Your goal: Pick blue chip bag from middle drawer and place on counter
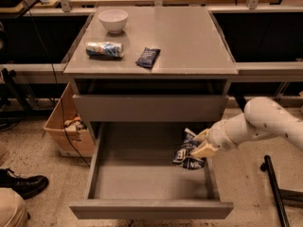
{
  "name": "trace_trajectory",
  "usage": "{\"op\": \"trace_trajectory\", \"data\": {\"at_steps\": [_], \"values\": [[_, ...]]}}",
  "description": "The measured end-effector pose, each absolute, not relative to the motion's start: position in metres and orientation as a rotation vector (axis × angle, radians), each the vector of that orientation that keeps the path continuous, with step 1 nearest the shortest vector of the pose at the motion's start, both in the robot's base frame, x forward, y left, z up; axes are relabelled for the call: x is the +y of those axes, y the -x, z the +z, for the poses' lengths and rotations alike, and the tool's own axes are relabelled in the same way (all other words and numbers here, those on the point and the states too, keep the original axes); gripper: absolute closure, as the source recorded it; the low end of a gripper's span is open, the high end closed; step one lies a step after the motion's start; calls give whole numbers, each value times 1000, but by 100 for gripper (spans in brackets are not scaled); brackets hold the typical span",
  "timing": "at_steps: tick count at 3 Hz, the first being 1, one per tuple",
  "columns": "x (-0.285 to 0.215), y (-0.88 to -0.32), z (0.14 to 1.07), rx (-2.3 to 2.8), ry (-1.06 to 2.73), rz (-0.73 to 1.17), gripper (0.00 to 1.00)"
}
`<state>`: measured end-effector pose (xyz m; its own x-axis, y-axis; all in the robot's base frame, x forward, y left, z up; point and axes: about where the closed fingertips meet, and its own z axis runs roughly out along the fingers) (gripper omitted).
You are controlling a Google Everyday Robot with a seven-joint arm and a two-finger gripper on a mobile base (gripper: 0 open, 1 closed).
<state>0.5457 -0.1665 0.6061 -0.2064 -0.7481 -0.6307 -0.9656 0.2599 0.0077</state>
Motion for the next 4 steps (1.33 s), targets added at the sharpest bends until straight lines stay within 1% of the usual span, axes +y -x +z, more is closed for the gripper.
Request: {"op": "trace_trajectory", "data": {"at_steps": [1, 2, 3, 4], "values": [[-202, -543, 687, 2007, 1484, 481, 100], [-220, -534, 722, 2001, 1426, 431, 100], [-221, -533, 723, 2001, 1424, 428, 100], [-210, -532, 752, 1945, 1464, 386, 100]]}}
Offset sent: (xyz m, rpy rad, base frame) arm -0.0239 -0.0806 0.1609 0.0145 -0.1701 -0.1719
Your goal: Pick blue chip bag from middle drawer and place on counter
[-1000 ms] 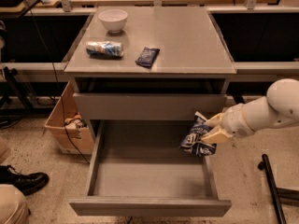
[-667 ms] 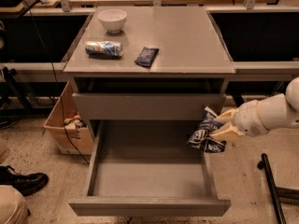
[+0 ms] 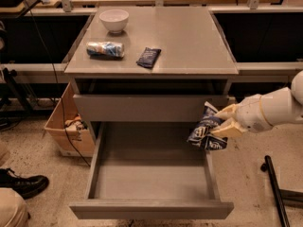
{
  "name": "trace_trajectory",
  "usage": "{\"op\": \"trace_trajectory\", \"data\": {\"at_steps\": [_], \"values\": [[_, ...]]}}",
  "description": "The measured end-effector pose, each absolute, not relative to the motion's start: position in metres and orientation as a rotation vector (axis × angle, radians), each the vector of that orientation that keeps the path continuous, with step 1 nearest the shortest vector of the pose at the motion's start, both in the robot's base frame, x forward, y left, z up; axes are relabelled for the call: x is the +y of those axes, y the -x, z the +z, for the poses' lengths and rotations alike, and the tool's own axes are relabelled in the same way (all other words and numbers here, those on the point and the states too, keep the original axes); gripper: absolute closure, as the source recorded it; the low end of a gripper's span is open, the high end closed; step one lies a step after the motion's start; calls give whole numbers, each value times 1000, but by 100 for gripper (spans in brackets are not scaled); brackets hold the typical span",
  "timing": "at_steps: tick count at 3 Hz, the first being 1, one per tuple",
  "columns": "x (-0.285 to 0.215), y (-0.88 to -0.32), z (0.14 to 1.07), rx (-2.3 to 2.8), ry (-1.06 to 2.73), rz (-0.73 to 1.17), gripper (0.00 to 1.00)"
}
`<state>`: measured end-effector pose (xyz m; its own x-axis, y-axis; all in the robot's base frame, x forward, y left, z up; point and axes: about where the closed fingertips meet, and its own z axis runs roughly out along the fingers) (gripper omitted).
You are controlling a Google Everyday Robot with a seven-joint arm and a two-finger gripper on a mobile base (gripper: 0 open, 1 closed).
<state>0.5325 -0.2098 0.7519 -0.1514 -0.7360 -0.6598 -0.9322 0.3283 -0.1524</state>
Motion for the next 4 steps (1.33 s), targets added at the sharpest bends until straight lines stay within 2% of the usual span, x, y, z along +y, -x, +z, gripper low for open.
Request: {"op": "trace_trajectory", "data": {"at_steps": [2, 3, 4], "values": [[-147, -538, 888, 1648, 1628, 141, 100], [-104, -562, 955, 1441, 1688, 42, 100], [-104, -562, 955, 1441, 1688, 42, 100]]}}
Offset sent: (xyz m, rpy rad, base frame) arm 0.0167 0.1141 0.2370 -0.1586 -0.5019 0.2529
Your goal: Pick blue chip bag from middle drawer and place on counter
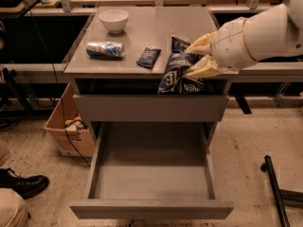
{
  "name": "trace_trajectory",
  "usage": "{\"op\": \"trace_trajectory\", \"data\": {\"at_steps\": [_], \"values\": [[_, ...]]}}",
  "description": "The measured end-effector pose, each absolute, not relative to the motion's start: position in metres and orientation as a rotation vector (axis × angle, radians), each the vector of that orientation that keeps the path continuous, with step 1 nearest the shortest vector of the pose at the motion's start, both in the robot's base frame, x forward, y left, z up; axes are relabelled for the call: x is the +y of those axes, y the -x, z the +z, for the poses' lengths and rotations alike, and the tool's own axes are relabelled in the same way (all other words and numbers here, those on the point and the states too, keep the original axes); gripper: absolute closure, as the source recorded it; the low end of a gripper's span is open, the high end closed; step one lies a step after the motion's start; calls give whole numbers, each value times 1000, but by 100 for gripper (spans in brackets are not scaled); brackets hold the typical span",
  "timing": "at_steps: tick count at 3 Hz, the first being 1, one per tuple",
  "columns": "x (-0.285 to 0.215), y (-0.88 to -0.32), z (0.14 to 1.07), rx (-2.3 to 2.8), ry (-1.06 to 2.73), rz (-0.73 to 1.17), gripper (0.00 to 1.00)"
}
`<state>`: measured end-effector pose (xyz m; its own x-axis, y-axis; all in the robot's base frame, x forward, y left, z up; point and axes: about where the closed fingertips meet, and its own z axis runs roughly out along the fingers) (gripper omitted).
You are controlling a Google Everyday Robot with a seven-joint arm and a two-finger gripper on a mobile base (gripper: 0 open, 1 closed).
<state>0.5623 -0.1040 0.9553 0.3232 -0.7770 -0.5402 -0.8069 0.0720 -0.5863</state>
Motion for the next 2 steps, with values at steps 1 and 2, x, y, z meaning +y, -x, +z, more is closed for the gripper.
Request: {"op": "trace_trajectory", "data": {"at_steps": [1, 2], "values": [[-109, -583, 958, 1405, 1690, 9, 100], [-112, -631, 957, 1336, 1705, -55, 100]]}}
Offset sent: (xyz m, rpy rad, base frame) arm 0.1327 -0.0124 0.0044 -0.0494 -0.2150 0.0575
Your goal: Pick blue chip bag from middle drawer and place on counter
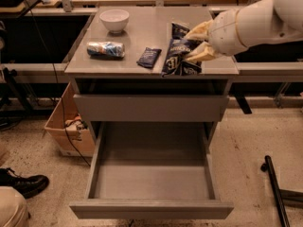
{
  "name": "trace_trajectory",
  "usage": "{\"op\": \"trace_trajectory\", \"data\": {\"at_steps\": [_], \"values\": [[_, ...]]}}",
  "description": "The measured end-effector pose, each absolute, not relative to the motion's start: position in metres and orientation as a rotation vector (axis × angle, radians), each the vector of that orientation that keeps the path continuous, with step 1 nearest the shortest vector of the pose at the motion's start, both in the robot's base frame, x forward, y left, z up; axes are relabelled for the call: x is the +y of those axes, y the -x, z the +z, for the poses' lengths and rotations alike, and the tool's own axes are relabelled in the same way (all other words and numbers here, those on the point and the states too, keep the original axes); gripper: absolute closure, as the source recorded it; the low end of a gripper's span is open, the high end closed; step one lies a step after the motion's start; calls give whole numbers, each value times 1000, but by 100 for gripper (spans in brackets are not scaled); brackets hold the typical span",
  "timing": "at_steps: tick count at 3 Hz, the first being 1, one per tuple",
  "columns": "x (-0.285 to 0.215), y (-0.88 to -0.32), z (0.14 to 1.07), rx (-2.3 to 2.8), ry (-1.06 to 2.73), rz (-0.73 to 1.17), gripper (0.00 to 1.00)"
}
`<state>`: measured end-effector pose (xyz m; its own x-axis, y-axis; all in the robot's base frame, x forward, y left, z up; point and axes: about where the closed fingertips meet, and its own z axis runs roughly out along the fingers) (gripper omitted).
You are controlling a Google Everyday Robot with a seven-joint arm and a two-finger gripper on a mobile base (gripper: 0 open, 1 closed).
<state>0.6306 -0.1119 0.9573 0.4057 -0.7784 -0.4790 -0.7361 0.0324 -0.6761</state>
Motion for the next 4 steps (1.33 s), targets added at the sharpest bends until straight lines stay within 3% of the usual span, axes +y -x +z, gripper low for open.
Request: {"op": "trace_trajectory", "data": {"at_steps": [3, 4], "values": [[-116, -752, 912, 1222, 1712, -148, 100], [-131, -772, 905, 1203, 1746, -198, 82]]}}
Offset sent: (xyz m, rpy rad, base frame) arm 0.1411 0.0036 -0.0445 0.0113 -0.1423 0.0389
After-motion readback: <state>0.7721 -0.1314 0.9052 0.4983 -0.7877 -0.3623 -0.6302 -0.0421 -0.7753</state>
